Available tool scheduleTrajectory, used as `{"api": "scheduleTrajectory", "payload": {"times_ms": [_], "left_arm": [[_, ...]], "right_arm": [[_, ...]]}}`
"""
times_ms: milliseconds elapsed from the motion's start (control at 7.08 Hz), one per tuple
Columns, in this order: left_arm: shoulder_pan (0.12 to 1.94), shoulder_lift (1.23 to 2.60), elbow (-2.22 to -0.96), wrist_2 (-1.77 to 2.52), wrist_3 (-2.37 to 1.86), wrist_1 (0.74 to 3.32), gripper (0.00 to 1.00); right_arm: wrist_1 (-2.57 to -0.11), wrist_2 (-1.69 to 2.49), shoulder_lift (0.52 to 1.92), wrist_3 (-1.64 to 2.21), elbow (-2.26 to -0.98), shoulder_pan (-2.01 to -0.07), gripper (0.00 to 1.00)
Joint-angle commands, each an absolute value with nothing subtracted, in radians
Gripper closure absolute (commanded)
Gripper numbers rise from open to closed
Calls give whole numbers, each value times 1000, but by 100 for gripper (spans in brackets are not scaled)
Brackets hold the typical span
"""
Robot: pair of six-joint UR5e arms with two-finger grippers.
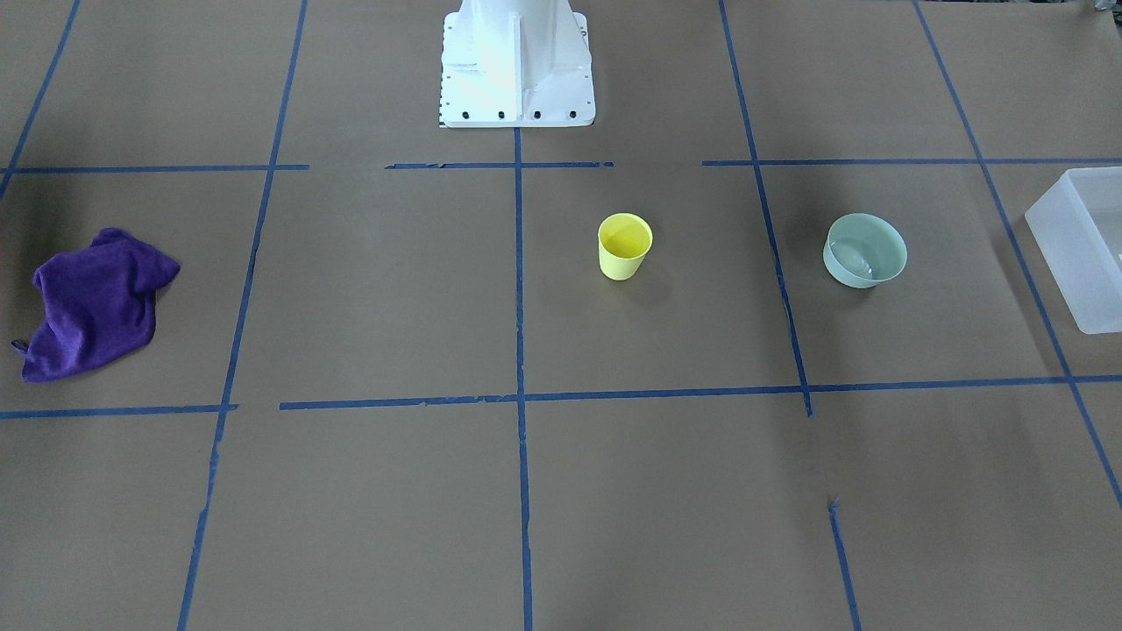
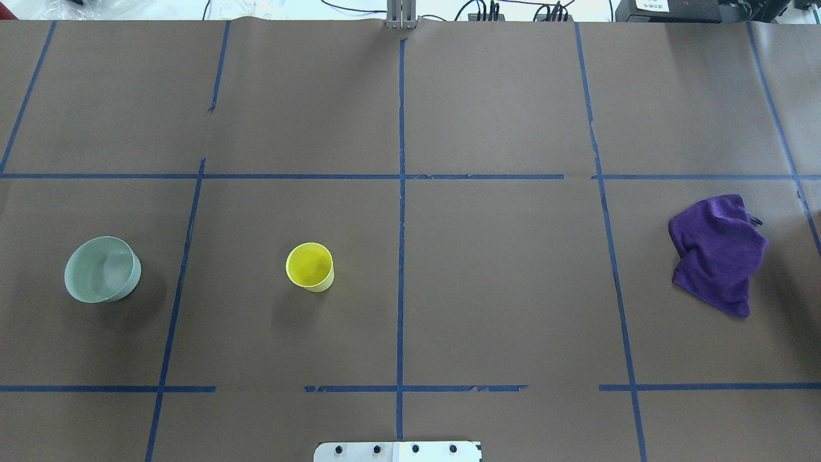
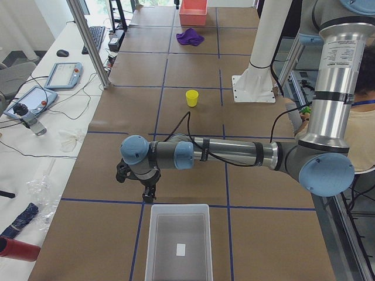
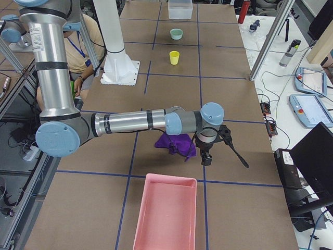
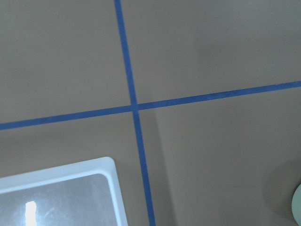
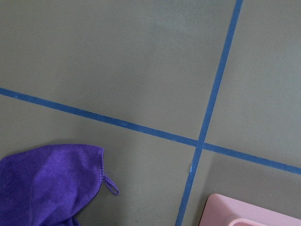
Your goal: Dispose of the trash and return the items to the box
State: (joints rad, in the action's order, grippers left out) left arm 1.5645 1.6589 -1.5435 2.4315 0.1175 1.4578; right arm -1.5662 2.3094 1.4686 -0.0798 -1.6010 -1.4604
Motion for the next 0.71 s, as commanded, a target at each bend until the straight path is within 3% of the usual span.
{"api": "scheduleTrajectory", "payload": {"times_ms": [0, 565], "left_arm": [[1601, 1655, -1587, 2436, 132, 1451, 0], [1583, 1663, -1620, 2434, 133, 1471, 0]], "right_arm": [[-1563, 2309, 1468, -78, -1600, -1460, 0], [-1568, 2315, 1470, -77, -1603, -1459, 0]]}}
